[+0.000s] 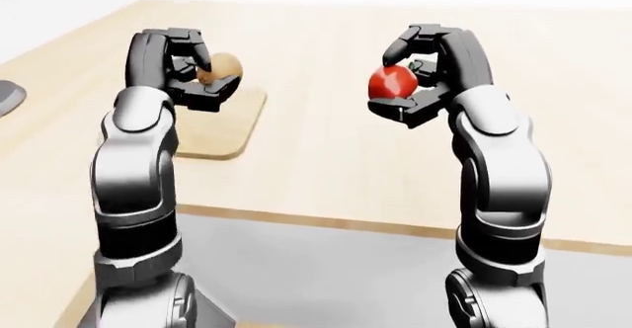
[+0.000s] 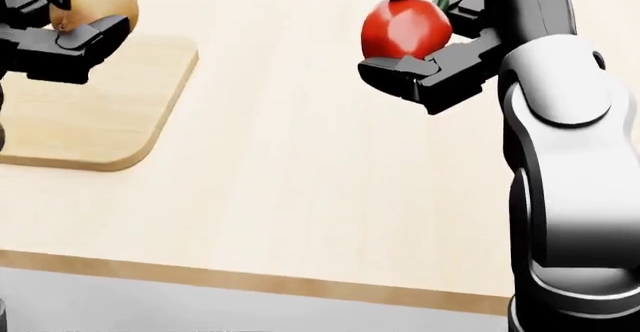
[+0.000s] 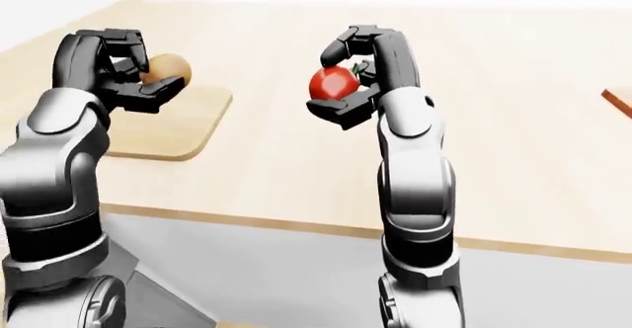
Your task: Place the kiwi and the bell pepper on separate cutting boards.
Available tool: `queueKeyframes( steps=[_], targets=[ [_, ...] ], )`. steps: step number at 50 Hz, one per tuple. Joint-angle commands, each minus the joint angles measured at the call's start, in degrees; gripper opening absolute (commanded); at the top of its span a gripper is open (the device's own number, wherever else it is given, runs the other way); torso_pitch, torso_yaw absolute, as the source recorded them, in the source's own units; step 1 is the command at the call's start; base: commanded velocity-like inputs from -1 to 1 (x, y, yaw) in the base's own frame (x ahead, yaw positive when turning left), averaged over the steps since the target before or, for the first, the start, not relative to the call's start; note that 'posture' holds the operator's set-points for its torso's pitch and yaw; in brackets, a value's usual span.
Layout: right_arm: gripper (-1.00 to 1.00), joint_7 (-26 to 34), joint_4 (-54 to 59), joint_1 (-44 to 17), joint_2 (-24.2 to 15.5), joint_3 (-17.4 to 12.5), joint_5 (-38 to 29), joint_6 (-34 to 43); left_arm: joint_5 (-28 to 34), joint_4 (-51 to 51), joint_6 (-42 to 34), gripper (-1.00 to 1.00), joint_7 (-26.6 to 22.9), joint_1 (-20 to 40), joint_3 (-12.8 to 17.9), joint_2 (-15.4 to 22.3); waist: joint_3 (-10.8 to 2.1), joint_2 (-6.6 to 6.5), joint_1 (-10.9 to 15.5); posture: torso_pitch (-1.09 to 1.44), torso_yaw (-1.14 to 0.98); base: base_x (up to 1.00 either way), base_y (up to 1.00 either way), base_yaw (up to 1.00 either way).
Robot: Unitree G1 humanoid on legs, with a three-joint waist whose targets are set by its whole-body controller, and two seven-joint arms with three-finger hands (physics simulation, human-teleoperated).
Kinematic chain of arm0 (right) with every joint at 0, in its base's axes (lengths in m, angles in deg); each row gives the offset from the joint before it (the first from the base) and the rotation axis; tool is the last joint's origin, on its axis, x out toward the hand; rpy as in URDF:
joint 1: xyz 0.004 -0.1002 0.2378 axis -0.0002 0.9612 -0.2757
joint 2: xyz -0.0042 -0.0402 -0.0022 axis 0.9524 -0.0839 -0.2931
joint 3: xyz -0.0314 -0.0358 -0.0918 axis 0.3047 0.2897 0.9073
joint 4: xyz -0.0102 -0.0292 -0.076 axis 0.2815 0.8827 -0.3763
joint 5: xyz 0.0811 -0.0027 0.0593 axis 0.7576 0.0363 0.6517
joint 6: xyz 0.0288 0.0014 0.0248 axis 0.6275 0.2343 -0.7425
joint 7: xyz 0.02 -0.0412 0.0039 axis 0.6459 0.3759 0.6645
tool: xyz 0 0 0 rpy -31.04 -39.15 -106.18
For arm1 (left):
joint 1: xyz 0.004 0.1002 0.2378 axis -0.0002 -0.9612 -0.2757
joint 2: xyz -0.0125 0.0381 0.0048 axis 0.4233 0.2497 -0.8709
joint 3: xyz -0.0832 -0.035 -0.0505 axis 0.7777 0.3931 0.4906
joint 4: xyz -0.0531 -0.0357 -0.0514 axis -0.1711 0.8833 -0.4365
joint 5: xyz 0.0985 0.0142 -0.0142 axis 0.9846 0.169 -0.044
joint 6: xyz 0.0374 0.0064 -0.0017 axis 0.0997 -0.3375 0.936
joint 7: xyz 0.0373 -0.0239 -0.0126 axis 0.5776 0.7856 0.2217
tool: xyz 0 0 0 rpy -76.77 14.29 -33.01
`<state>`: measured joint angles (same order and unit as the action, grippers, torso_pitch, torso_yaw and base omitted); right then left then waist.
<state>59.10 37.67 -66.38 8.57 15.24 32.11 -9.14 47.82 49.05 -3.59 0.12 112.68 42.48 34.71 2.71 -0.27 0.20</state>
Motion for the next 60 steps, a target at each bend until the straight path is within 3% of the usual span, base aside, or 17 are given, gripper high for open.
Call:
queueKeyframes(
  steps=[1, 4, 16, 35, 40, 43, 46, 51, 56, 60],
  targets=[
    [-1.00, -0.41, -1.87, -2.50, -0.27, -0.15, -0.14, -1.91, 0.69, 11.18, 9.59, -1.00, 3.33, 4.06, 1.81, 2.24, -1.64, -0.01, -0.05, 0.00, 0.00, 0.00, 0.00, 0.00],
    [-1.00, -0.38, -1.93, -2.62, -0.33, -0.13, -0.14, -1.76, -0.55, 19.40, 14.54, -1.00, 4.74, 6.01, 1.67, 3.28, -2.12, -0.22, 0.08, 0.00, 0.00, 0.00, 0.00, 0.00],
    [-1.00, -0.67, -1.67, -2.68, -0.04, -0.02, 0.06, -2.02, -2.37, 32.87, 21.95, -1.00, 7.16, 9.15, 0.32, 4.21, -2.24, -0.39, -0.19, 0.00, 0.00, 0.00, 0.00, 0.00],
    [-1.00, -1.52, -0.80, -1.11, 0.69, 0.19, 0.42, -3.77, 0.01, 45.62, 30.47, -1.00, 8.29, 9.70, -0.77, 3.45, -2.63, -0.66, -0.31, 0.00, 0.00, 0.00, 0.00, 0.00],
    [-1.00, -1.45, -1.23, -1.28, 0.76, 0.32, 0.29, -3.17, 0.54, 45.80, 30.82, -0.75, 8.30, 9.10, -0.92, 3.63, -2.72, -0.71, -0.30, 0.00, 0.00, 0.00, 0.00, 0.00],
    [-1.00, -1.48, -1.09, -1.30, 0.81, 0.31, 0.29, -3.25, 0.82, 45.61, 30.81, -0.51, 8.25, 8.86, -0.99, 3.55, -2.73, -0.76, -0.28, 0.00, 0.00, 0.00, 0.00, 0.00],
    [-1.00, -1.56, -0.76, -1.20, 0.83, 0.27, 0.32, -3.55, 1.11, 45.45, 30.71, -0.15, 8.16, 8.81, -1.08, 3.44, -2.75, -0.76, -0.27, 0.00, 0.00, 0.00, 0.00, 0.00],
    [-1.00, -1.57, -0.97, -1.16, 0.83, 0.30, 0.30, -3.37, 1.32, 46.41, 31.43, 0.16, 8.24, 8.89, -0.96, 3.41, -2.82, -0.73, -0.25, 0.00, 0.00, 0.00, 0.00, 0.00],
    [-1.00, -1.62, -0.80, -1.26, 0.82, 0.22, 0.34, -3.44, 1.49, 47.16, 31.74, 0.39, 8.27, 9.05, -0.95, 3.55, -2.86, -0.76, -0.26, 0.00, 0.00, 0.00, 0.00, 0.00],
    [-1.00, -1.63, -0.84, -1.17, 0.83, 0.30, 0.31, -3.48, 1.51, 46.71, 31.50, 0.37, 8.30, 8.81, -0.96, 3.45, -2.88, -0.79, -0.28, 0.00, 0.00, 0.00, 0.00, 0.00]
  ],
)
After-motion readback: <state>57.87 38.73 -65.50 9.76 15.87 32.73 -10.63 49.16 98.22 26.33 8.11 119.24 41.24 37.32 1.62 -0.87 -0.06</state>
